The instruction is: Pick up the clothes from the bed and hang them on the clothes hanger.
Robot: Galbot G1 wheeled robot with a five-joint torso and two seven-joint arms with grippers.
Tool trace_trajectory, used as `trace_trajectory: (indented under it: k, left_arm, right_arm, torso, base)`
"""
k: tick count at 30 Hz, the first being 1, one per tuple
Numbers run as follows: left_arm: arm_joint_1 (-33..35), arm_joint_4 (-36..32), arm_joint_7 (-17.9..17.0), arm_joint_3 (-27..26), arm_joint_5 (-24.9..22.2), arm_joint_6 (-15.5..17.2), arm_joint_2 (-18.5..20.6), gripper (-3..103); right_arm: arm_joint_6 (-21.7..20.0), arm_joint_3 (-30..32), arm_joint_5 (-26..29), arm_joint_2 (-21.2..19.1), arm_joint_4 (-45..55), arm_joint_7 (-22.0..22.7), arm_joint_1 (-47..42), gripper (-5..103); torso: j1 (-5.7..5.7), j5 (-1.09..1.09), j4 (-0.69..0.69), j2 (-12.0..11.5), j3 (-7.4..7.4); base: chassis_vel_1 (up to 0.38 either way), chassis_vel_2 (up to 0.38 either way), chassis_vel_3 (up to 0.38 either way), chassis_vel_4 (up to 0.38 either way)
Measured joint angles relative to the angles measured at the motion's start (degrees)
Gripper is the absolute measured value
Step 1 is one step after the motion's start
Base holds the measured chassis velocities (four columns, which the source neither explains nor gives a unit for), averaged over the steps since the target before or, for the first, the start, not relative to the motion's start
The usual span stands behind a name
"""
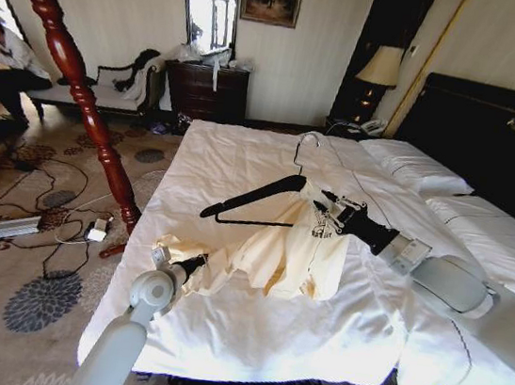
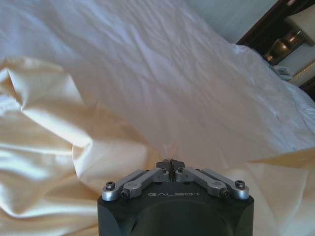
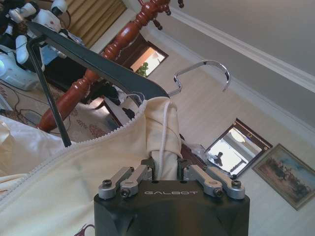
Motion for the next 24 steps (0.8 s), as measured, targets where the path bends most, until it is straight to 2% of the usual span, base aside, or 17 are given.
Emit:
trace_trajectory:
  k: [5,7,9,11,13,14,15,16,17,18,22,24]
  left_arm:
    - [-2.01,-2.05,2.59,-1.21,-0.88,-2.32,3.60,1]
    - [-5.89,-3.39,4.14,-2.23,-4.85,-4.03,8.47,1]
    - [-6.63,-3.57,4.24,-2.40,-5.82,-4.20,9.26,1]
    - [-13.06,-4.58,5.06,-3.41,-12.57,-5.14,15.33,1]
    - [-17.50,-5.38,5.75,-3.67,-16.25,-5.62,20.15,1]
    - [-17.50,-5.38,5.75,-3.67,-16.25,-5.62,20.15,1]
    - [-20.10,-6.14,5.99,-3.90,-18.90,-5.79,23.15,1]
    - [-20.30,-6.20,6.00,-3.92,-19.11,-5.80,23.37,1]
    - [-23.01,-7.25,6.17,-4.26,-22.59,-5.85,26.80,1]
    - [-23.01,-7.25,6.17,-4.26,-22.59,-5.85,26.80,1]
    - [-27.49,-10.42,6.55,-4.64,-27.68,-5.87,32.64,1]
    - [-27.98,-11.14,6.69,-4.60,-28.22,-5.87,33.35,1]
  right_arm:
    - [-1.05,-0.65,0.50,0.66,-0.48,0.94,-0.47,22]
    - [-2.90,-1.37,0.64,1.08,-0.84,1.84,-1.02,22]
    - [-3.22,-1.51,0.65,1.16,-0.88,1.98,-1.11,22]
    - [-5.22,-2.62,0.79,2.74,-0.97,2.37,-1.71,22]
    - [-6.33,-3.22,0.56,4.27,-0.95,2.25,-2.06,22]
    - [-6.33,-3.22,0.56,4.27,-0.95,2.25,-2.06,22]
    - [-6.92,-3.54,0.01,5.20,-1.04,2.11,-2.30,22]
    - [-6.92,-3.54,0.01,5.20,-1.04,2.11,-2.30,22]
    - [-7.59,-3.92,-1.08,6.29,-1.55,1.98,-2.49,22]
    - [-7.59,-3.92,-1.08,6.29,-1.55,1.98,-2.49,22]
    - [-8.92,-4.33,-2.70,7.62,-2.63,1.91,-2.49,22]
    - [-9.29,-4.38,-2.88,7.79,-2.64,1.98,-2.48,22]
  torso:
    - [0.00,-0.01,0.01,0.00,0.00]
    - [0.00,-0.01,0.00,0.00,0.00]
    - [0.00,-0.01,0.00,0.00,0.00]
    - [0.01,0.00,-0.02,0.00,0.00]
    - [0.01,-0.01,-0.01,0.00,0.00]
    - [0.01,-0.01,-0.01,0.00,0.00]
    - [0.02,0.00,0.00,0.00,0.00]
    - [0.02,0.00,0.00,0.00,0.00]
    - [0.01,0.01,0.01,0.00,0.00]
    - [0.01,0.01,0.01,0.00,0.00]
    - [0.01,0.00,0.00,0.00,0.00]
    - [0.01,0.00,0.01,0.00,0.00]
  base:
    - [0.000,0.000,0.000,0.000]
    - [0.000,0.000,0.000,0.000]
    - [0.000,0.000,0.000,0.000]
    - [0.000,0.000,0.000,0.000]
    - [0.000,0.000,0.000,0.000]
    - [0.000,0.000,0.000,0.000]
    - [0.000,0.000,0.000,0.000]
    - [0.000,0.000,0.000,0.000]
    - [0.000,0.000,0.000,0.000]
    - [0.000,0.000,0.000,0.000]
    - [0.000,0.000,0.000,0.000]
    - [0.000,0.000,0.000,0.000]
